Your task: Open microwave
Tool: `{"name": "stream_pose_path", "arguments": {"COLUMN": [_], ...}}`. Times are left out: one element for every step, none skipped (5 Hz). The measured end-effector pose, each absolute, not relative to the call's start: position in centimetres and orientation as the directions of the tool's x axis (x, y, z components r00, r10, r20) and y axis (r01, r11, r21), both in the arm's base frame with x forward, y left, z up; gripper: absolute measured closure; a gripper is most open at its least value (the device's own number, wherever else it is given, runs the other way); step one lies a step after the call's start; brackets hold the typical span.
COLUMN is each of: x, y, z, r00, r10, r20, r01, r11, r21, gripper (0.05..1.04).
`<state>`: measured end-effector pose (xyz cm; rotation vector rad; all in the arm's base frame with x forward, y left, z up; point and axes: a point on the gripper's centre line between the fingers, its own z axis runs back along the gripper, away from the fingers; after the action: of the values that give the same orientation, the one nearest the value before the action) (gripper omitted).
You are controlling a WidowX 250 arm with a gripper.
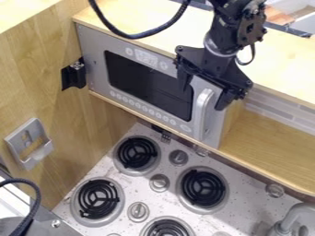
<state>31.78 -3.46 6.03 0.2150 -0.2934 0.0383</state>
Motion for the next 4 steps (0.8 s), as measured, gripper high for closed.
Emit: {"name": "stream_pose_path", "arguments": {"x": [31.5, 32.4, 34.1, 35.1], "y": [-3.4, -2.7, -1.2, -0.4], "z": [5.3, 3.1, 1.6, 0.7], "r00": [0.964, 0.964, 0.955, 0.947], "r10": [0.007, 0.042, 0.114, 0.158], "r20": [0.268, 0.261, 0.273, 0.281], "r01": [-0.065, -0.086, -0.15, -0.187], "r11": [0.976, 0.983, 0.982, 0.979], "r21": [0.21, 0.161, 0.113, 0.078], "gripper": [0.085, 0.085, 0.085, 0.085]}}
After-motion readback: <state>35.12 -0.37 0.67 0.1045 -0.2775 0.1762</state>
